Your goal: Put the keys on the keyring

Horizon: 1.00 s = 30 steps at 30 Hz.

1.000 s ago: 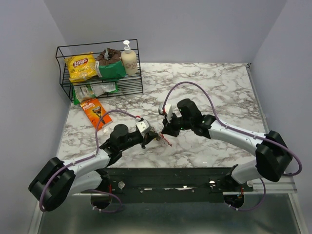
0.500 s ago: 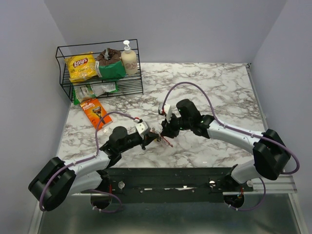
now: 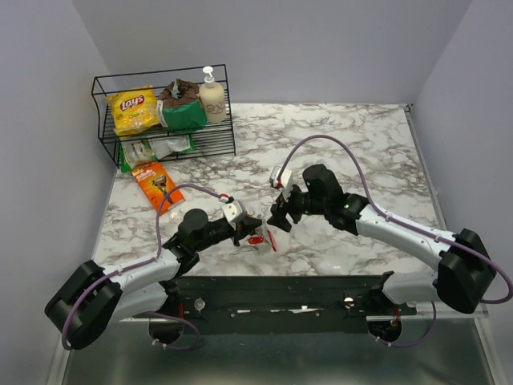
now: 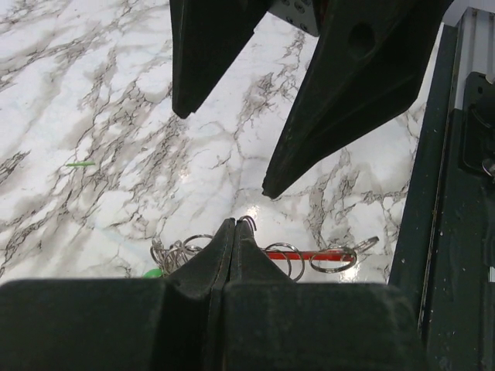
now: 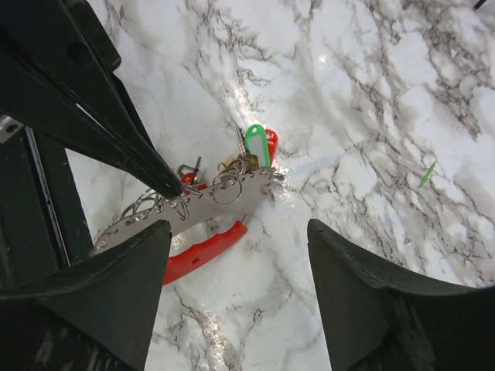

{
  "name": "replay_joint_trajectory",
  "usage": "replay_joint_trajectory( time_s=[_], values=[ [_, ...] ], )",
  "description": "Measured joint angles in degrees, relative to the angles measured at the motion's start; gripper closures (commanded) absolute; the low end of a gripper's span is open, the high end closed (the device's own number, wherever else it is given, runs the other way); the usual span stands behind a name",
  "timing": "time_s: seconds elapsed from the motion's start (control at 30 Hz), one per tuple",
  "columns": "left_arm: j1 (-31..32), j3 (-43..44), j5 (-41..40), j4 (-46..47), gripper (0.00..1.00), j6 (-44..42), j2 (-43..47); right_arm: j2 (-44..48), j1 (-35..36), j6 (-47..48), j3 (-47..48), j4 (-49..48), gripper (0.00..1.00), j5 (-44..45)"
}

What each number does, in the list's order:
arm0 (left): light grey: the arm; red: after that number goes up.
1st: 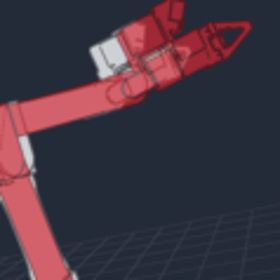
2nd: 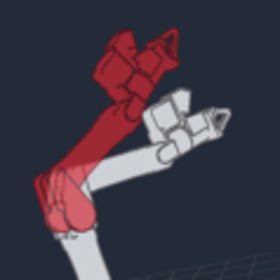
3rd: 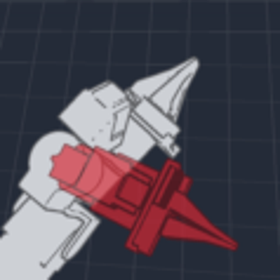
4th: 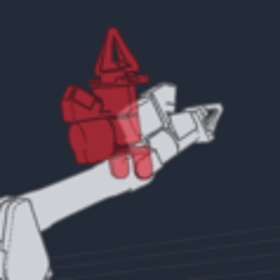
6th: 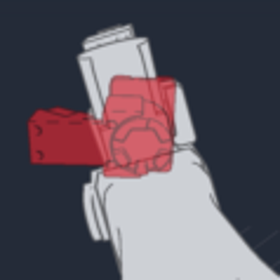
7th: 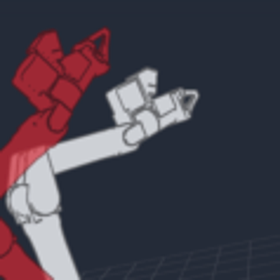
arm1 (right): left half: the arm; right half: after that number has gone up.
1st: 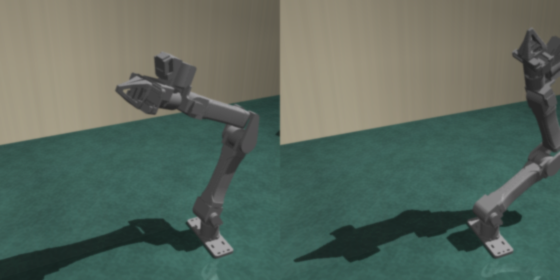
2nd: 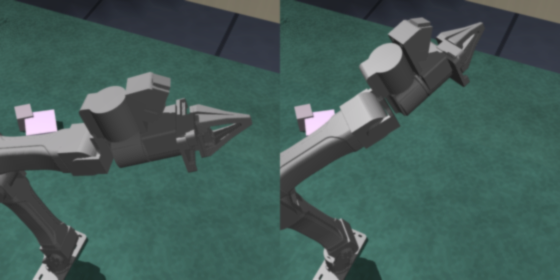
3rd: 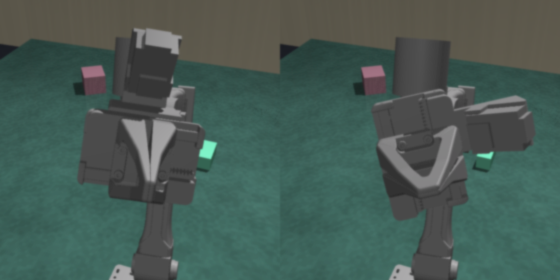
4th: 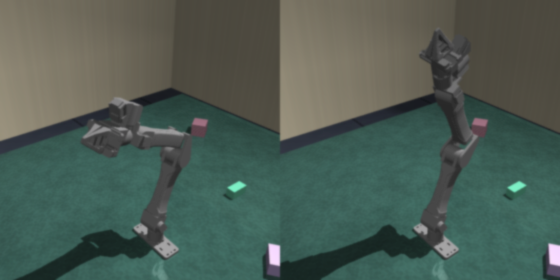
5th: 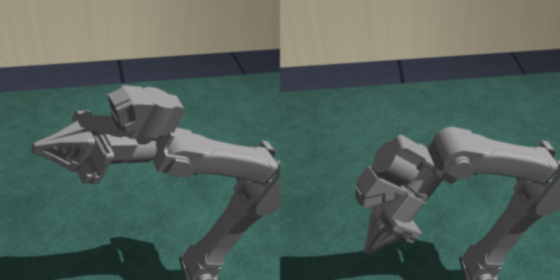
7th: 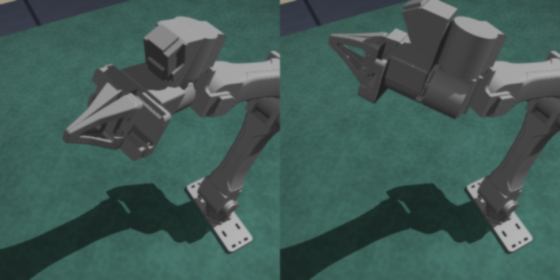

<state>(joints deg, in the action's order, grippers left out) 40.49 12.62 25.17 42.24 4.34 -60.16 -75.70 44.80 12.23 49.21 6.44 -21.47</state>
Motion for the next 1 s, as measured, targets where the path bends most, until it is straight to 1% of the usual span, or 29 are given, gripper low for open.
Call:
replay_joint_trajectory(
  time_s=[0.17,0.57,0.87,1.0],
  values=[
    [0.04,0.0,0.0,0.09,1.0,-0.15,0.2,2.97,0.0,0.31,-0.94,-1.66,0.19,0.39],
    [0.04,-0.02,-0.81,-0.2,1.0,-0.48,0.15,2.82,0.0,0.31,-2.25,-2.16,0.19,-0.02],
    [0.04,0.0,-0.96,0.15,1.0,-0.96,-1.16,1.16,-0.02,0.37,-2.97,-4.02,0.24,-2.89],
    [0.04,0.0,-1.07,0.48,1.0,-1.14,-0.74,0.39,-0.02,0.39,-3.98,-5.53,0.25,-5.03]
  ],
)
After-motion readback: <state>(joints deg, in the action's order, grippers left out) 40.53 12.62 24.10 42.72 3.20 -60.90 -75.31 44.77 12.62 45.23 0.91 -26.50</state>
